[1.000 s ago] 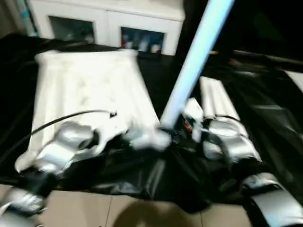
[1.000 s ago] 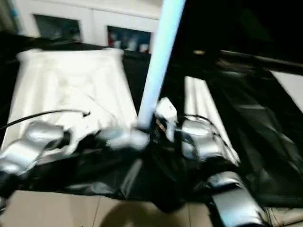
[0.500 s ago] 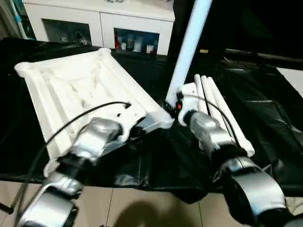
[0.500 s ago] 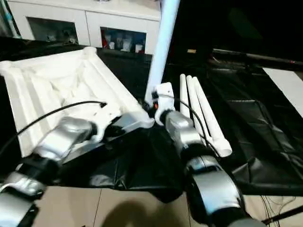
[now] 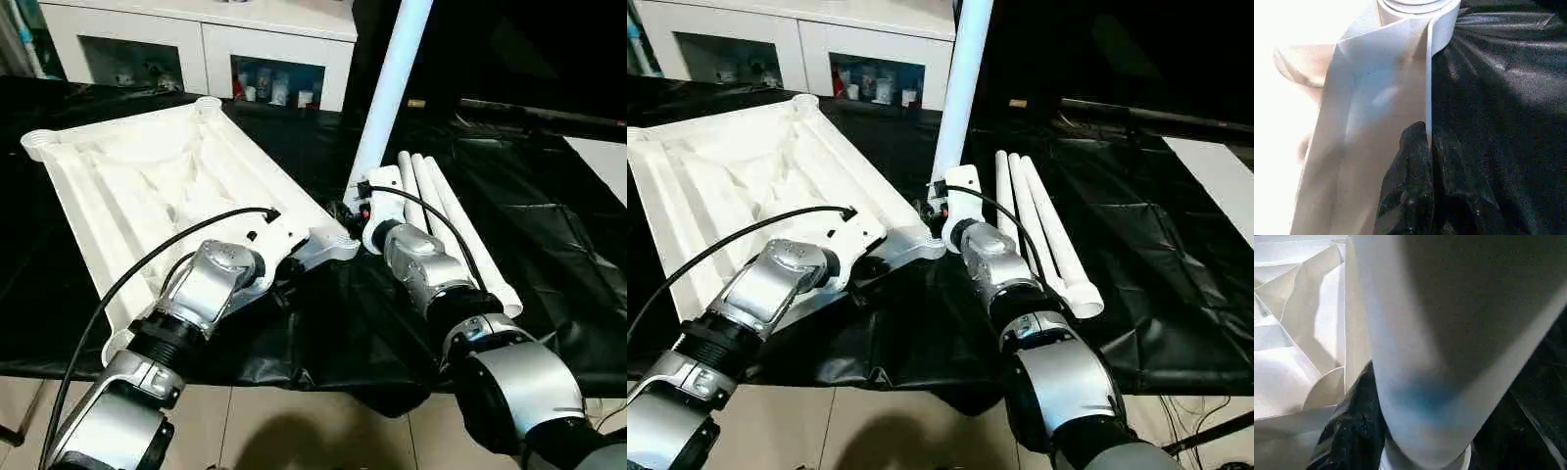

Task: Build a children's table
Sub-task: Insert table leg to table base

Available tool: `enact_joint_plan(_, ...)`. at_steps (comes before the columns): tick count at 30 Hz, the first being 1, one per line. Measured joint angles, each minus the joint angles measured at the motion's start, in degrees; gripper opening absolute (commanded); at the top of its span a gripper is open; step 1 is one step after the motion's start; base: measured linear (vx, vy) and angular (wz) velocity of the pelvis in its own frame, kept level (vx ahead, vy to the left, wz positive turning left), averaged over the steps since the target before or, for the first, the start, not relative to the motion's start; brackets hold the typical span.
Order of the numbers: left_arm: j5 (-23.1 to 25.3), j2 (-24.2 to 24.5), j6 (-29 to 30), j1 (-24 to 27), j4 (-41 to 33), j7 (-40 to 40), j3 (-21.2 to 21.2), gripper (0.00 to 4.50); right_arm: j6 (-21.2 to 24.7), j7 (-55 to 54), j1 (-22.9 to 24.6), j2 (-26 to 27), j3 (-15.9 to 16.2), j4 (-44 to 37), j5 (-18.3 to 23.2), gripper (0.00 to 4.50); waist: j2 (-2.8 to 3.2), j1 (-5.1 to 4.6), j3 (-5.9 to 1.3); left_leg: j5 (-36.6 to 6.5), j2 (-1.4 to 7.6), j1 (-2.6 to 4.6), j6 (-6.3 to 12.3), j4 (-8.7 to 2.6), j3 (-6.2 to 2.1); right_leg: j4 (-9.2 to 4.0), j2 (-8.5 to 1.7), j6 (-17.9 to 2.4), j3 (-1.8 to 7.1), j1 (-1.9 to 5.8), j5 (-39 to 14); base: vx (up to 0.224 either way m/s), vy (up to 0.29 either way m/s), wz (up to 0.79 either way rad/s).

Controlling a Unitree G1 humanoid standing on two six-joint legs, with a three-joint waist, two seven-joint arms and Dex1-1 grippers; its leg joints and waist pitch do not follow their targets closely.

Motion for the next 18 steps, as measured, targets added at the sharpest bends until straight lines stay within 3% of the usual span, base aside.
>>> enact_joint_plan(5,-0.09,0.22,-0.41,-0.05,0.0,-0.45,0.17,0.0,-0.98,1.52,-0.25,-0.11,-0.05,0.37,-1.55,1.86,0.1,-0.03,0.06,0.0,-0.04,-0.14,0.01,0.0,0.02,0.0,-0.05,0.0,0.0,-0.22,0.0,0.0,0.0,0.0)
enact_joint_plan(6,-0.1,0.29,-0.52,-0.05,0.0,-0.55,0.2,0.0,-1.19,1.93,-0.3,-0.18,-0.08,0.5,-1.57,2.42,0.12,-0.03,0.08,0.0,-0.03,-0.14,0.01,-0.01,0.02,0.0,-0.05,0.0,-0.01,-0.24,0.0,0.0,0.0,0.0)
enact_joint_plan(9,-0.22,0.41,-0.77,-0.15,0.0,-0.72,0.32,0.0,-1.01,3.0,0.04,-0.33,-0.21,1.82,-1.73,2.42,0.2,0.01,0.16,0.0,-0.03,-0.17,0.01,-0.07,0.02,0.0,-0.05,0.0,-0.01,-0.28,0.0,0.0,0.0,0.0)
enact_joint_plan(10,-0.45,0.53,-0.83,-0.15,0.0,-0.96,0.53,0.0,-1.38,3.36,0.15,-0.35,-0.55,1.76,-1.54,2.69,0.33,0.0,0.25,0.0,-0.03,-0.19,0.01,-0.07,0.04,0.01,-0.06,-0.01,0.01,-0.29,0.0,0.0,0.0,0.0)
enact_joint_plan(18,-0.59,0.92,-1.41,-0.46,-0.19,-0.98,1.08,0.0,-1.34,5.47,-0.52,-0.32,-2.11,2.24,-1.51,3.35,0.52,-0.02,0.37,0.02,-0.01,-0.79,0.02,-0.14,0.21,0.1,-0.08,-0.6,0.03,-0.51,0.37,0.0,0.0,0.0)
